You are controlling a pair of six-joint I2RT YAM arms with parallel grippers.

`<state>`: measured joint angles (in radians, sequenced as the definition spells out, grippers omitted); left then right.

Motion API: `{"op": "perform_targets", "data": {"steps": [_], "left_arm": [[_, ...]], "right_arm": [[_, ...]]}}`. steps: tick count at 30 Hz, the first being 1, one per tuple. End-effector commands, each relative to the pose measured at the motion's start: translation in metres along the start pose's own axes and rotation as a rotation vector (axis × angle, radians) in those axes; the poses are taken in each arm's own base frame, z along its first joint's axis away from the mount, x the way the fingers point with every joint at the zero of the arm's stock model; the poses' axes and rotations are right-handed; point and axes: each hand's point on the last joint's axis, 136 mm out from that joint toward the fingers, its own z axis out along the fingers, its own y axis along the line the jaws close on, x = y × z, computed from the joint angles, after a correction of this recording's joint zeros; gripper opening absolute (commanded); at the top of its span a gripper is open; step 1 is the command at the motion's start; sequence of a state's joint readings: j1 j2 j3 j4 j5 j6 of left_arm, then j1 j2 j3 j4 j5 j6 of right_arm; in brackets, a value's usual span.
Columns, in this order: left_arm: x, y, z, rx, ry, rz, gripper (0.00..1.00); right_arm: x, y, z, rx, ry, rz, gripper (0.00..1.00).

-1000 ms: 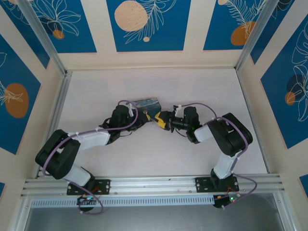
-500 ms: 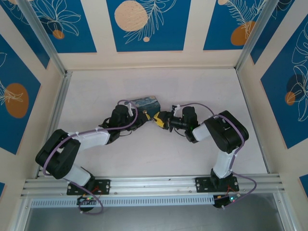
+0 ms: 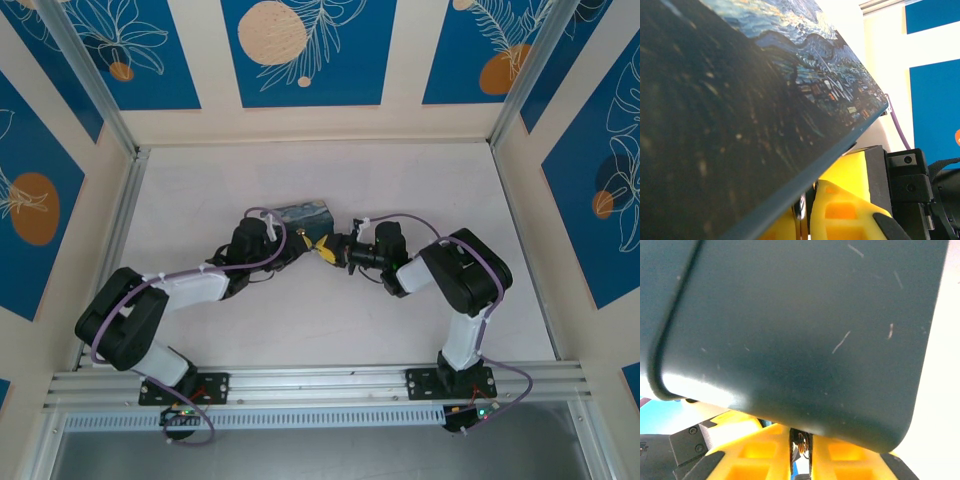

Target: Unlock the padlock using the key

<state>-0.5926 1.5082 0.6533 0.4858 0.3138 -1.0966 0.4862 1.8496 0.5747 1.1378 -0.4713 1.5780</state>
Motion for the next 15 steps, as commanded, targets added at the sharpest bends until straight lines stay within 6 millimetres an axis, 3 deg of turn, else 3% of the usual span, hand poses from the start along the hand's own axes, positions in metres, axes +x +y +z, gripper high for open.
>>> {"op": "perform_targets", "data": {"steps": [1, 5, 15], "left_arm": [[-0.0123, -0.0347, -0.0013, 0.113, -0.023, 0.057, 0.0], [-0.0122, -0.035, -0.0011, 0.116, -0.022, 0.055, 0.0], [-0.0099, -0.0431, -0.0012, 0.147, 0.001, 0.066, 0.0]], "right_arm": [[-0.0007, 0.0063, 0.0029, -0.022, 0.0, -0.024, 0.11], [-0.0011, 0.0032, 0.0024, -0.021, 0.002, -0.019, 0.0], [-0.0034, 0.0039, -0.0007, -0.044, 0.049, -0.042, 0.0]]}}
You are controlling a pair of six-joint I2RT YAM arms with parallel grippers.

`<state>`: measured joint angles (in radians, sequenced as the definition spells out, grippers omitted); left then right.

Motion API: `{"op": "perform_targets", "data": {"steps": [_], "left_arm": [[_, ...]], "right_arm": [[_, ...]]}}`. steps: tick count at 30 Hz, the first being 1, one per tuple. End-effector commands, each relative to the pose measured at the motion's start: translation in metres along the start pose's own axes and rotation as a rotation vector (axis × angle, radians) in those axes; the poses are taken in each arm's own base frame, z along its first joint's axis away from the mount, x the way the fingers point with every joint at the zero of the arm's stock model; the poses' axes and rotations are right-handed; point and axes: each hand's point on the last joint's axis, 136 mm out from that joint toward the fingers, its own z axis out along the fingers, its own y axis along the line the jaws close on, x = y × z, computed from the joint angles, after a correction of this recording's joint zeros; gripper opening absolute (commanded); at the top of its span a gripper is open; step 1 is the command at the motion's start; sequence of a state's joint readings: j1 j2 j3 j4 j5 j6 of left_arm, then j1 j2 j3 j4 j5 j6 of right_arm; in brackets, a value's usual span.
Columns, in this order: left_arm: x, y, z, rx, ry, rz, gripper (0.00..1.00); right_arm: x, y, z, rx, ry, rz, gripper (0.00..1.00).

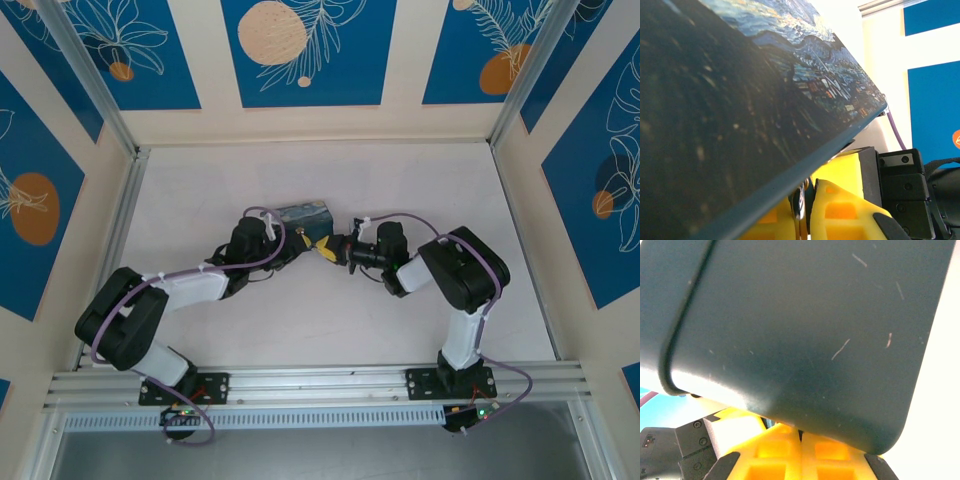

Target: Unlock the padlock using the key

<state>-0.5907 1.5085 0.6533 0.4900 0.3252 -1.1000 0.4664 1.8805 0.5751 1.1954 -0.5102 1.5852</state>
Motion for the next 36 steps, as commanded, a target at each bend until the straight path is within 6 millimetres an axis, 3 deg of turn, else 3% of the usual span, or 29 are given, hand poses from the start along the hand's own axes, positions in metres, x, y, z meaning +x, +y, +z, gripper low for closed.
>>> {"op": "perform_targets", "data": {"steps": [1, 10, 20, 25, 29, 31, 36], "left_arm": [[-0.01, -0.043, -0.001, 0.144, -0.001, 0.072, 0.0], [-0.006, -0.049, 0.006, 0.177, 0.041, 0.068, 0.0], [-0.001, -0.054, 0.005, 0.201, 0.072, 0.09, 0.0], [0.0, -0.056, 0.006, 0.217, 0.078, 0.089, 0.0], [0.0, -0.058, 0.008, 0.23, 0.083, 0.082, 0.0], [0.001, -0.059, 0.008, 0.232, 0.086, 0.084, 0.0], [0.003, -0.057, 0.007, 0.229, 0.092, 0.083, 0.0]], "right_arm": [[-0.001, 0.005, 0.003, -0.025, 0.038, -0.035, 0.0], [0.007, 0.024, 0.022, -0.062, 0.121, -0.078, 0.0], [-0.013, -0.004, 0.003, -0.03, 0.093, -0.021, 0.0], [-0.003, 0.007, 0.018, -0.089, 0.154, 0.033, 0.0], [0.013, 0.034, 0.033, -0.132, 0.216, -0.017, 0.0], [0.013, 0.037, 0.034, -0.134, 0.218, -0.028, 0.0], [-0.003, 0.018, 0.019, -0.095, 0.16, -0.004, 0.0]]}}
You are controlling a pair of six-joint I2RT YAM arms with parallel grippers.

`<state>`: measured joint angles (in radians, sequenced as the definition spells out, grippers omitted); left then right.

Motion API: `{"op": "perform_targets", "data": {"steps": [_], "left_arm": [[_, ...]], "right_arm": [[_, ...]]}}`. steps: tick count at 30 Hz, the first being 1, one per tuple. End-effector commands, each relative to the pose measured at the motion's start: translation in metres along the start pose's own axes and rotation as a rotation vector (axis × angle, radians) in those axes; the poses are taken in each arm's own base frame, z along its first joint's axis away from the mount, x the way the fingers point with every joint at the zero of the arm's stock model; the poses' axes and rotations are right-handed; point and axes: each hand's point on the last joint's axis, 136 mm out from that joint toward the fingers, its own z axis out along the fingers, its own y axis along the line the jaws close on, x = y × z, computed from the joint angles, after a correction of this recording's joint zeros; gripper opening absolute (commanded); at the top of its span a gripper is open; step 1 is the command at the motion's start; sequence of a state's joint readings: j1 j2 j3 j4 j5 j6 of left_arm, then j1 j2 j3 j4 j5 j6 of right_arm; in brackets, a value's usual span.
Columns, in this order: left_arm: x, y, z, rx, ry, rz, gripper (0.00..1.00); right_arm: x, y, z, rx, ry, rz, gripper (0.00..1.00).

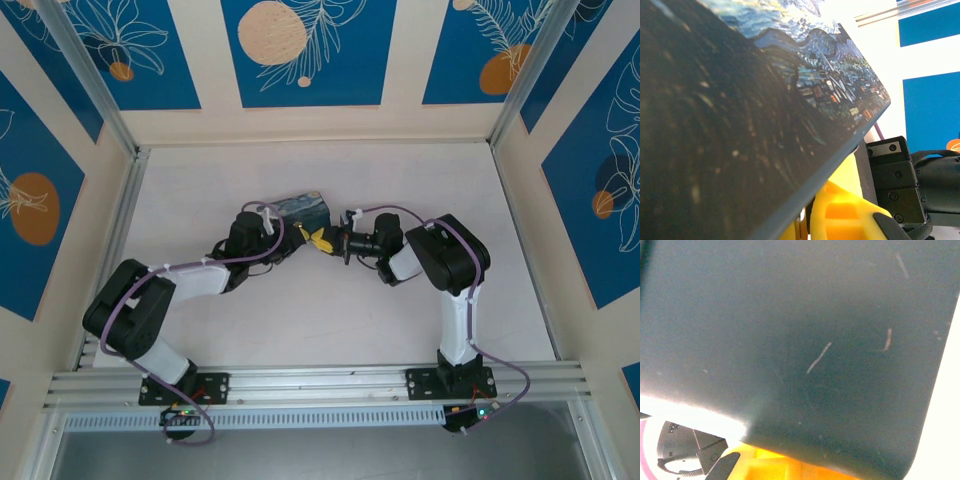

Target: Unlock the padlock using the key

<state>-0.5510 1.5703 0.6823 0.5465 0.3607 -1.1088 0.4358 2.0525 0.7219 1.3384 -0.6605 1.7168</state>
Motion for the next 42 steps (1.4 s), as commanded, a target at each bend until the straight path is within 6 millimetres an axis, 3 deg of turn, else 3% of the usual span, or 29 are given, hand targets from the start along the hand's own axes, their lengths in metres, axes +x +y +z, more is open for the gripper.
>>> {"op": "perform_targets", "data": {"steps": [1, 3, 8, 12, 15, 20, 22, 25, 31, 37, 42], "left_arm": [[0.02, -0.059, 0.0, 0.203, 0.109, 0.099, 0.0], [0.02, -0.058, 0.001, 0.202, 0.112, 0.098, 0.0], [0.023, -0.056, 0.006, 0.198, 0.124, 0.093, 0.0], [0.025, -0.052, 0.01, 0.184, 0.129, 0.088, 0.0], [0.022, -0.044, 0.011, 0.15, 0.109, 0.077, 0.0], [0.015, -0.025, 0.011, 0.055, 0.06, 0.045, 0.0], [0.013, -0.02, 0.012, 0.031, 0.051, 0.035, 0.0], [0.012, -0.014, 0.013, 0.007, 0.047, 0.023, 0.0], [0.012, -0.011, 0.013, -0.012, 0.05, 0.014, 0.0], [0.011, -0.018, 0.012, -0.012, 0.065, 0.018, 0.0], [0.01, -0.023, 0.013, -0.005, 0.08, 0.012, 0.0]], "right_arm": [[0.006, 0.004, -0.003, -0.01, 0.017, -0.035, 0.0], [0.003, 0.003, -0.007, -0.017, 0.005, -0.021, 0.0], [0.018, 0.026, 0.02, -0.058, 0.075, -0.055, 0.0], [0.022, 0.028, 0.023, -0.04, 0.088, -0.071, 0.0], [0.019, 0.021, 0.013, -0.028, 0.07, -0.056, 0.02], [0.013, 0.009, -0.011, 0.001, 0.018, -0.033, 0.4], [0.012, 0.003, -0.022, 0.024, -0.003, -0.024, 0.48], [0.017, -0.008, -0.038, 0.068, -0.017, -0.014, 0.55], [0.036, -0.026, -0.068, 0.218, -0.03, -0.028, 0.56], [0.048, -0.006, -0.082, 0.561, -0.059, -0.376, 0.55], [0.042, 0.002, -0.083, 0.804, -0.076, -0.668, 0.51]]}}
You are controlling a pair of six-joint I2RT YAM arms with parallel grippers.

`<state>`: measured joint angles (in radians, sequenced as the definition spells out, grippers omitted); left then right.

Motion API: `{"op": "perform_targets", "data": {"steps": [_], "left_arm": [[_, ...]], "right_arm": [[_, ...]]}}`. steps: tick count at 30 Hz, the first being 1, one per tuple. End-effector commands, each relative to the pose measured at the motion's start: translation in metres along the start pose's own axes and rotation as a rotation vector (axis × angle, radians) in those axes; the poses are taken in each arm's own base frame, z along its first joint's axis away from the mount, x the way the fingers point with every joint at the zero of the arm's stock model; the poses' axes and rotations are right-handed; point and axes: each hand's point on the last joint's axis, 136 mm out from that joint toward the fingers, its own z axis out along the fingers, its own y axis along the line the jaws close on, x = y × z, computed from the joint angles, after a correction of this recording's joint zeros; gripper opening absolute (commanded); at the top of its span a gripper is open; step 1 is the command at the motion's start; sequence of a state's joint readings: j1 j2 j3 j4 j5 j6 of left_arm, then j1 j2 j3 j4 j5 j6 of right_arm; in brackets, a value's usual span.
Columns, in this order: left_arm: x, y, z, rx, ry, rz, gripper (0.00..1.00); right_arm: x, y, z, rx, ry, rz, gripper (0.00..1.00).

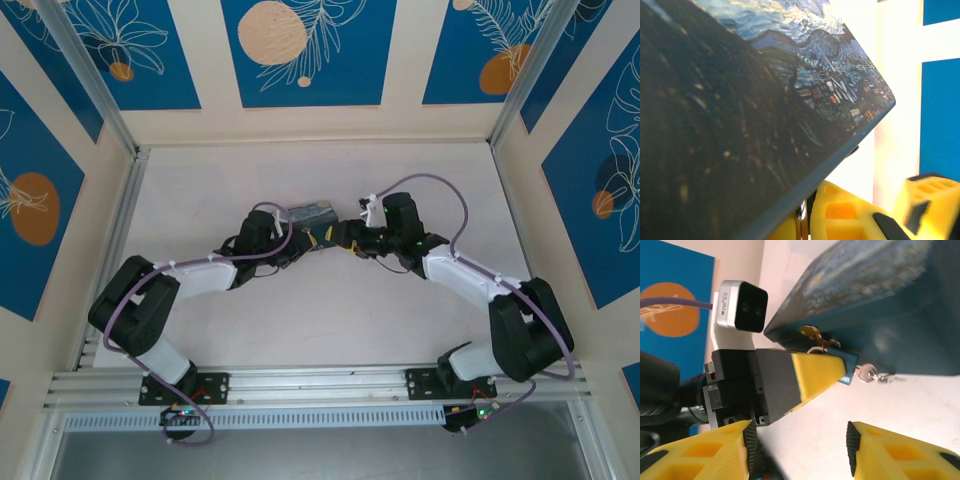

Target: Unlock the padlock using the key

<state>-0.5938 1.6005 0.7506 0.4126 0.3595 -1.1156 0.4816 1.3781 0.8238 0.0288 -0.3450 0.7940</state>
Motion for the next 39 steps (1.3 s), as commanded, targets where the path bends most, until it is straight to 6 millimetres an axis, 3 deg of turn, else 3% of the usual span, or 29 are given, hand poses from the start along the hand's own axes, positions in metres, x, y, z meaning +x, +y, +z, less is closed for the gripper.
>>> {"op": "perform_targets", "data": {"steps": [1, 6, 11, 19, 30, 39], "left_arm": [[-0.008, -0.027, -0.001, 0.064, 0.005, 0.039, 0.0], [-0.007, -0.032, -0.001, 0.068, 0.026, 0.041, 0.0], [-0.006, -0.036, 0.0, 0.079, 0.04, 0.042, 0.0], [-0.004, -0.04, 0.0, 0.093, 0.056, 0.045, 0.0], [-0.002, -0.039, 0.002, 0.098, 0.067, 0.045, 0.0], [-0.002, -0.043, 0.001, 0.107, 0.072, 0.05, 0.0]], "right_arm": [[0.029, -0.052, -0.005, 0.339, 0.092, -0.2, 0.5], [0.034, -0.058, 0.007, 0.474, 0.09, -0.403, 0.44], [0.03, -0.055, 0.02, 0.488, 0.063, -0.501, 0.43], [0.023, -0.054, 0.032, 0.492, 0.057, -0.56, 0.4], [0.015, -0.034, 0.041, 0.421, 0.044, -0.588, 0.39], [0.011, -0.04, 0.052, 0.426, 0.058, -0.582, 0.34]]}}
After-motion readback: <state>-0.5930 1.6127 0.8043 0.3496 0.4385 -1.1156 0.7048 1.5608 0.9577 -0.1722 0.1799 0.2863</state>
